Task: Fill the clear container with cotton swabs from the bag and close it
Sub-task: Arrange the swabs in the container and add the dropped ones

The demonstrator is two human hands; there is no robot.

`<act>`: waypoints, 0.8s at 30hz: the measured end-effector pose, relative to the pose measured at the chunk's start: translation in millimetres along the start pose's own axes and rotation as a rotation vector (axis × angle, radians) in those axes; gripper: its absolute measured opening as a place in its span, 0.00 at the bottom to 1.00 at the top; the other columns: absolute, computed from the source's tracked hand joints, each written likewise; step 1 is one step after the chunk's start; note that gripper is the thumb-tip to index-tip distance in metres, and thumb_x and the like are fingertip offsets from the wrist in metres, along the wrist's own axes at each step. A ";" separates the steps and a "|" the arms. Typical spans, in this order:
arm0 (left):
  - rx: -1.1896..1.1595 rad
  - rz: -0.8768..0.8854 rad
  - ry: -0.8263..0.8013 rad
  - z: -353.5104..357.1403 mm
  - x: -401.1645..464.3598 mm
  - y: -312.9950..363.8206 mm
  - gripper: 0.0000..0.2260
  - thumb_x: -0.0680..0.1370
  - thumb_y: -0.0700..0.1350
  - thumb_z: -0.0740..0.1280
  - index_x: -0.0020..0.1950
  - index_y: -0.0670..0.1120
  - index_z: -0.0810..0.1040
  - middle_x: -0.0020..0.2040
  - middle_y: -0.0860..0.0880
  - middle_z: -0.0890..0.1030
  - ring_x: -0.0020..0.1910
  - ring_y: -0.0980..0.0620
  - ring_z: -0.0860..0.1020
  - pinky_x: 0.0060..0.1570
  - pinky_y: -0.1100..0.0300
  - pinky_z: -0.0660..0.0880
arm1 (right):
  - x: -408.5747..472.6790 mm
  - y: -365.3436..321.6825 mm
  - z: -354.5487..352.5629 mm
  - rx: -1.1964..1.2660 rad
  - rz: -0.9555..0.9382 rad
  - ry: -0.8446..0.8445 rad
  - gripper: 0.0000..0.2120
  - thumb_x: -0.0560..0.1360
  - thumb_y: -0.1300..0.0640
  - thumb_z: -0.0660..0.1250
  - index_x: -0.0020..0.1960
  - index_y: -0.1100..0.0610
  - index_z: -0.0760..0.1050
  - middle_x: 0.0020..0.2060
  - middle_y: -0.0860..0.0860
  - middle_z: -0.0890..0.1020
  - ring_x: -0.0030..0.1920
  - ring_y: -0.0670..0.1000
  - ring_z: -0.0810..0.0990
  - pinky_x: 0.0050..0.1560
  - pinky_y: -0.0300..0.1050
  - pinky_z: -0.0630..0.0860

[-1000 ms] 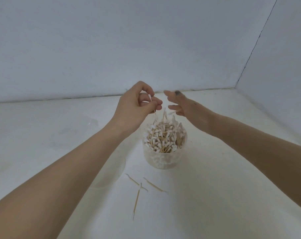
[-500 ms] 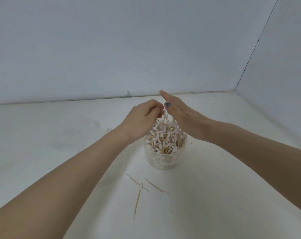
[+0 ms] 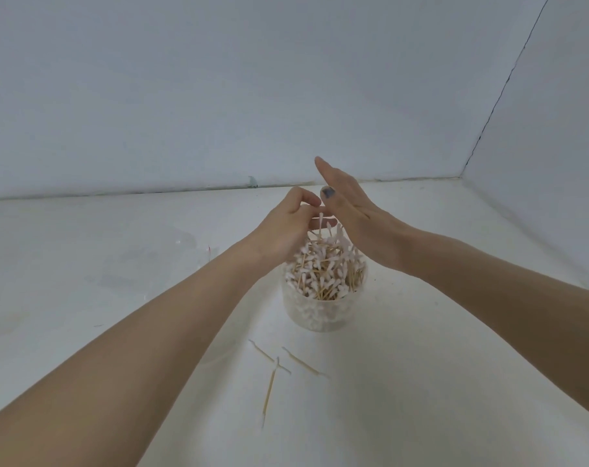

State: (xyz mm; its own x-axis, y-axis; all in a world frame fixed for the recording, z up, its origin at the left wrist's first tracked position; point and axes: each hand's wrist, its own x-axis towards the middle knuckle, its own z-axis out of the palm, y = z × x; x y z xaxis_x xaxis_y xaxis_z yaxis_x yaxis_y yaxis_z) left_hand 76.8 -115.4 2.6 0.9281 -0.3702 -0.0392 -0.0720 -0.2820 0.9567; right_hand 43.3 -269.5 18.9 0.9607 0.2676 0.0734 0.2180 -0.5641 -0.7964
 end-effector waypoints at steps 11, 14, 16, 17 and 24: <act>-0.169 -0.080 -0.077 -4.0 9.3 5.6 0.13 0.84 0.42 0.53 0.49 0.47 0.77 0.27 0.59 0.78 0.32 0.63 0.79 0.59 0.56 0.71 | 0.3 -2.2 -1.5 -0.134 -0.105 0.014 0.25 0.86 0.43 0.44 0.80 0.34 0.40 0.80 0.34 0.42 0.75 0.33 0.47 0.70 0.38 0.51; -0.147 -0.075 -0.051 -6.1 8.6 1.3 0.13 0.84 0.41 0.55 0.44 0.47 0.76 0.28 0.59 0.78 0.35 0.61 0.78 0.51 0.59 0.71 | -2.0 -4.7 -0.9 -0.162 -0.109 0.023 0.25 0.85 0.43 0.45 0.79 0.33 0.40 0.79 0.35 0.42 0.68 0.27 0.52 0.62 0.33 0.56; -0.163 -0.075 -0.020 -5.5 7.8 -1.8 0.11 0.85 0.41 0.58 0.46 0.44 0.76 0.30 0.58 0.81 0.35 0.58 0.79 0.47 0.60 0.75 | -4.5 -5.2 0.7 -0.164 -0.114 0.041 0.25 0.85 0.42 0.46 0.79 0.34 0.42 0.79 0.37 0.46 0.69 0.32 0.56 0.64 0.35 0.57; -0.181 -0.083 -0.009 -5.1 7.4 -2.7 0.08 0.85 0.41 0.59 0.50 0.42 0.76 0.33 0.55 0.84 0.38 0.54 0.82 0.48 0.58 0.78 | -4.3 -4.0 2.1 -0.134 -0.115 0.062 0.25 0.85 0.42 0.46 0.80 0.35 0.44 0.79 0.39 0.51 0.70 0.36 0.58 0.66 0.37 0.58; -0.145 -0.055 0.071 -2.3 6.1 -6.5 0.12 0.80 0.48 0.64 0.59 0.43 0.77 0.50 0.42 0.88 0.56 0.42 0.85 0.68 0.39 0.75 | -16.2 5.9 -0.4 0.056 -0.062 0.251 0.18 0.82 0.41 0.54 0.58 0.45 0.80 0.52 0.47 0.85 0.55 0.48 0.83 0.63 0.58 0.76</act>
State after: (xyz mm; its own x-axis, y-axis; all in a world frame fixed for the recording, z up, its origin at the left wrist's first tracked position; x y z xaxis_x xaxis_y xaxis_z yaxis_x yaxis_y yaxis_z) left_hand 83.7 -113.8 -3.2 0.9530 -0.2930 -0.0775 0.0285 -0.1679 0.9854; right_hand 29.0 -277.5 13.3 0.9599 0.0939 0.2642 0.2745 -0.5067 -0.8172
